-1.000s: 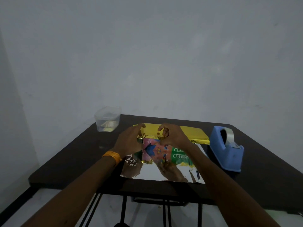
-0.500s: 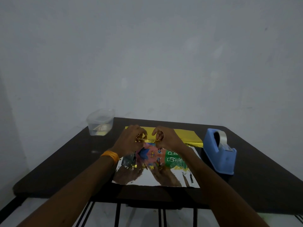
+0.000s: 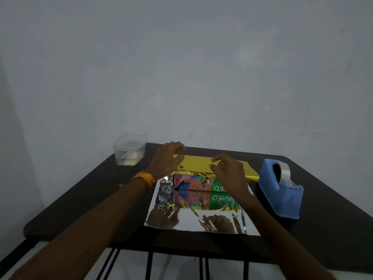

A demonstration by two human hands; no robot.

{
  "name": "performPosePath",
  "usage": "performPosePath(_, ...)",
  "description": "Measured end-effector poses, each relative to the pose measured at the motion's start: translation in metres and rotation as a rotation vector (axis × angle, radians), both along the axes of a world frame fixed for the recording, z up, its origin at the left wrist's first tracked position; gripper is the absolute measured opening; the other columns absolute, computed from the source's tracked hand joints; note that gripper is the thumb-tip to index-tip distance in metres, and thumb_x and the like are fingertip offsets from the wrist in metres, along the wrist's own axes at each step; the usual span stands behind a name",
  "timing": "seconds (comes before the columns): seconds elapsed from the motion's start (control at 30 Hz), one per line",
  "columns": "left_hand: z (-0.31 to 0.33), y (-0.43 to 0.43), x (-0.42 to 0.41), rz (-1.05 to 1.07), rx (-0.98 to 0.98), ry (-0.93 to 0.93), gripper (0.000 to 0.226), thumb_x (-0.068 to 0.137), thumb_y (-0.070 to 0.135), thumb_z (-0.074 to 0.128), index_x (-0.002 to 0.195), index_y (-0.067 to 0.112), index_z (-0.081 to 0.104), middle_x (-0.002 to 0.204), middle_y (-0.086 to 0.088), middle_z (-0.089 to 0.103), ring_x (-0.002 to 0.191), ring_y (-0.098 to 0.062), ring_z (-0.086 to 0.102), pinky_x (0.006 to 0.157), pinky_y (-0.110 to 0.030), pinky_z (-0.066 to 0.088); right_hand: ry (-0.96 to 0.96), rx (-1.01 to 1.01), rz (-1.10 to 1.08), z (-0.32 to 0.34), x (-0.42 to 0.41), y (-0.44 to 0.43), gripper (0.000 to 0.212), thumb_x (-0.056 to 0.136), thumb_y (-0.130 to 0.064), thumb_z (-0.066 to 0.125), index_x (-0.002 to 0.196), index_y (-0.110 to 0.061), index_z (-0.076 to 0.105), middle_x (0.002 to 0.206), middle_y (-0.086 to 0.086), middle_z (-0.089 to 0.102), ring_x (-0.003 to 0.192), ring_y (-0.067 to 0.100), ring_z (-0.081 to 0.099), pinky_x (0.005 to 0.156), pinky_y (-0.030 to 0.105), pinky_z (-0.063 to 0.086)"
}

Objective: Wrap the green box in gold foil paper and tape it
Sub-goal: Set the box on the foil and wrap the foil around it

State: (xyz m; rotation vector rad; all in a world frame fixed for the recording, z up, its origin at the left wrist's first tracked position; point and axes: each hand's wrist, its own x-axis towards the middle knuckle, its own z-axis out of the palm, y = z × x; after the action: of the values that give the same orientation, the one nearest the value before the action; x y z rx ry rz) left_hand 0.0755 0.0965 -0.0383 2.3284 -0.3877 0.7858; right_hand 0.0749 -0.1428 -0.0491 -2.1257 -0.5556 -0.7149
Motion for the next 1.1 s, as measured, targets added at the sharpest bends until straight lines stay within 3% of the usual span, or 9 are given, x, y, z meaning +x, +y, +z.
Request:
performPosePath(0.17, -0.004, -0.015, 0.026, 0.051, 0.084, 0.046, 0.044, 0.088, 0.043, 0.044, 0.114, 0.013, 0.063, 0.108, -0.004, 0.067, 0.099, -0.020, 0.061, 0.089, -0.046, 0.049, 0.135, -0.054, -0.037, 0.002, -0.020, 0.001, 0.015, 0.088, -0.031, 0.071, 0.099, -0.021, 0.069, 0.064, -0.005, 0.062, 0.060, 0.003, 0.059, 0.055, 0.017, 0.038)
performPosePath(0.3, 0.004, -0.032, 0.045, 0.041, 0.227, 0.248, 0.042, 0.098, 0.045, 0.049, 0.123, 0.013, 0.061, 0.123, -0.005, 0.065, 0.114, -0.025, 0.059, 0.099, -0.042, 0.044, 0.228, -0.048, -0.012, -0.007, -0.029, 0.011, 0.018, 0.087, -0.028, 0.071, 0.104, -0.021, 0.069, 0.069, -0.002, 0.071, 0.050, -0.002, 0.058, 0.049, 0.011, 0.038)
performPosePath(0.37, 0.006, -0.037, 0.055, 0.054, 0.377, 0.379, 0.049, 0.098, 0.055, 0.041, 0.122, 0.017, 0.060, 0.124, -0.004, 0.063, 0.117, -0.026, 0.056, 0.105, -0.049, 0.035, 0.245, -0.072, -0.028, -0.009, -0.029, 0.017, 0.023, 0.086, -0.026, 0.070, 0.108, -0.020, 0.069, 0.078, 0.001, 0.075, 0.053, -0.002, 0.059, 0.051, 0.008, 0.039)
performPosePath(0.43, 0.004, -0.038, 0.063, 0.074, 0.429, 0.475, 0.058, 0.096, 0.063, 0.034, 0.122, 0.018, 0.059, 0.125, -0.003, 0.062, 0.117, -0.027, 0.054, 0.110, -0.059, 0.023, 0.228, -0.110, -0.069, -0.010, -0.029, 0.021, 0.026, 0.085, -0.025, 0.069, 0.111, -0.019, 0.070, 0.086, 0.002, 0.076, 0.062, 0.002, 0.061, 0.057, 0.011, 0.042)
performPosePath(0.57, 0.006, -0.033, 0.064, 0.081, 0.388, 0.463, 0.061, 0.093, 0.070, 0.030, 0.113, 0.022, 0.062, 0.114, -0.001, 0.066, 0.112, -0.025, 0.056, 0.112, -0.065, 0.014, 0.202, -0.118, -0.102, -0.008, -0.028, 0.027, 0.019, 0.085, -0.022, 0.068, 0.102, -0.012, 0.070, 0.080, 0.009, 0.074, 0.069, 0.018, 0.067, 0.069, 0.033, 0.054)
performPosePath(0.73, 0.015, -0.022, 0.056, 0.103, 0.392, 0.489, 0.069, 0.086, 0.080, 0.023, 0.088, 0.023, 0.061, 0.087, 0.004, 0.064, 0.089, -0.020, 0.057, 0.102, -0.062, 0.034, 0.286, -0.112, -0.108, 0.001, -0.025, 0.037, 0.019, 0.085, -0.029, 0.066, 0.094, -0.011, 0.063, 0.079, 0.008, 0.071, 0.073, 0.022, 0.066, 0.070, 0.033, 0.051)
performPosePath(0.9, 0.023, 0.000, 0.037, 0.120, 0.319, 0.526, 0.100, 0.065, 0.098, 0.009, 0.068, 0.012, 0.059, 0.072, -0.004, 0.067, 0.075, -0.026, 0.064, 0.089, -0.051, 0.047, 0.416, -0.117, -0.067, 0.012, -0.014, 0.045, 0.033, 0.089, -0.035, 0.063, 0.095, -0.004, 0.057, 0.089, 0.014, 0.068, 0.084, 0.028, 0.061, 0.068, 0.034, 0.041)
performPosePath(1.03, 0.029, 0.010, 0.016, 0.112, 0.158, 0.598, 0.098, 0.077, 0.091, 0.016, 0.077, 0.005, 0.064, 0.087, -0.015, 0.069, 0.082, -0.027, 0.064, 0.088, -0.045, 0.048, 0.499, -0.200, -0.057, 0.022, 0.002, 0.050, 0.038, 0.092, -0.045, 0.059, 0.088, -0.007, 0.054, 0.085, 0.005, 0.058, 0.082, 0.023, 0.054, 0.062, 0.031, 0.033)
performPosePath(1.1, 0.029, 0.012, 0.006, 0.055, 0.009, 0.661, 0.092, 0.085, 0.082, 0.024, 0.082, 0.001, 0.067, 0.085, -0.016, 0.073, 0.080, -0.027, 0.068, 0.088, -0.044, 0.052, 0.547, -0.262, -0.058, 0.024, 0.010, 0.054, 0.048, 0.085, -0.060, 0.059, 0.088, -0.012, 0.054, 0.083, 0.002, 0.059, 0.083, 0.022, 0.059, 0.061, 0.031, 0.040)
